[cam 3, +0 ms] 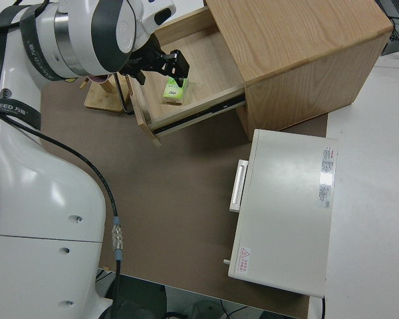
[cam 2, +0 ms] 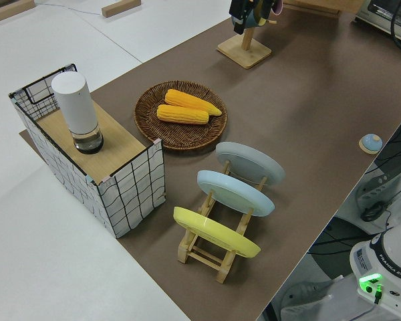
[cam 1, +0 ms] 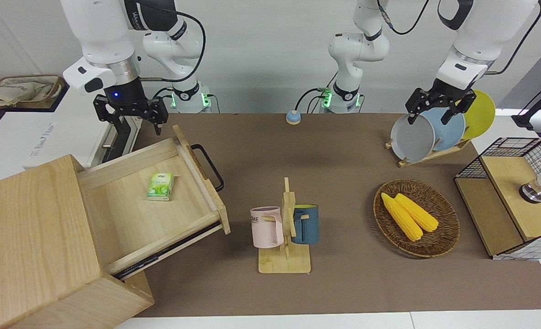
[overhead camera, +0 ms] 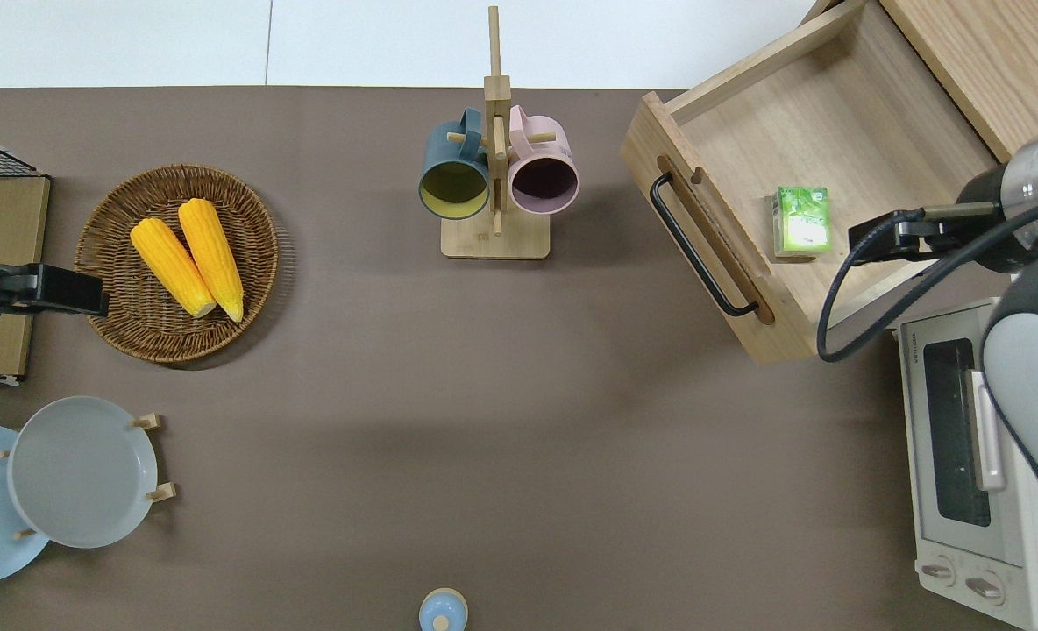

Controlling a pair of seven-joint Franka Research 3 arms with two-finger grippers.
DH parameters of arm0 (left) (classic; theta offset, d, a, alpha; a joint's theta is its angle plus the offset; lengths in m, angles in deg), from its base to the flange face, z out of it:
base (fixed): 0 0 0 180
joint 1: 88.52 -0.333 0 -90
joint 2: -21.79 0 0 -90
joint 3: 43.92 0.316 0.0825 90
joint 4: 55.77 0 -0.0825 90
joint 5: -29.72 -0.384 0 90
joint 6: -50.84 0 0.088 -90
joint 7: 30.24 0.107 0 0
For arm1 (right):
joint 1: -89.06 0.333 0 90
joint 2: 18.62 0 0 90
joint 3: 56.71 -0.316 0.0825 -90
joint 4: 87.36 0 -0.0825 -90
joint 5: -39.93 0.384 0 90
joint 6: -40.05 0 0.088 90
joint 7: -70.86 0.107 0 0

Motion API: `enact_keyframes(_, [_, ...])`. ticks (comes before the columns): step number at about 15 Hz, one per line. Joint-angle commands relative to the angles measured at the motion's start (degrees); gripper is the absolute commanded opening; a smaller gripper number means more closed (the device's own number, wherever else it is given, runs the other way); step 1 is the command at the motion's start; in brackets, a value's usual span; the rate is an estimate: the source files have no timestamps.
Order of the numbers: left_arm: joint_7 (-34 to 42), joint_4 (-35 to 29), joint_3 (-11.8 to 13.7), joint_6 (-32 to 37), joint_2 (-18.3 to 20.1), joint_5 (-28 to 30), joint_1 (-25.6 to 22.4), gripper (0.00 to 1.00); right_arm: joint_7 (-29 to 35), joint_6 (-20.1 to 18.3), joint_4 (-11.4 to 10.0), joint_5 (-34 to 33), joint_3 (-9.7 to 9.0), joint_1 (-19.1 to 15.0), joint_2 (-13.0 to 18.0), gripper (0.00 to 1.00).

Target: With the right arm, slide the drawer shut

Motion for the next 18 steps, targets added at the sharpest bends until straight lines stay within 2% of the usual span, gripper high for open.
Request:
enact_keyframes(1, [0.4,1.2,0.9,0.0,-0.8,-0.7,1.0,1.00,1.6,-1.0,-0.2,-3.7,-1.38,0.6,0.5,0.985])
enact_keyframes(4, [0.4,1.2,0.9,0.0,-0.8,-0.7,1.0,1.00,5.7,-1.1,-0.2,-8.3,-1.38,4.9,0.4,0.985])
enact_keyframes(10, [0.4,1.2,0.9,0.0,-0.8,-0.7,1.0,1.00,15.2,-5.4,-0.2,-20.7,-1.38,15.4,-0.5,0.985])
enact_keyframes(13, [0.4,1.2,0.9,0.0,-0.8,-0.7,1.0,1.00,20.4,-7.3,-0.2,-22.1,-1.73,18.0,-1.2,0.985])
enact_keyframes(18, [0.4,1.2,0.9,0.0,-0.8,-0.7,1.0,1.00,25.7,-8.9,-0.6,-26.7,-1.91,23.5,-3.3,0.985])
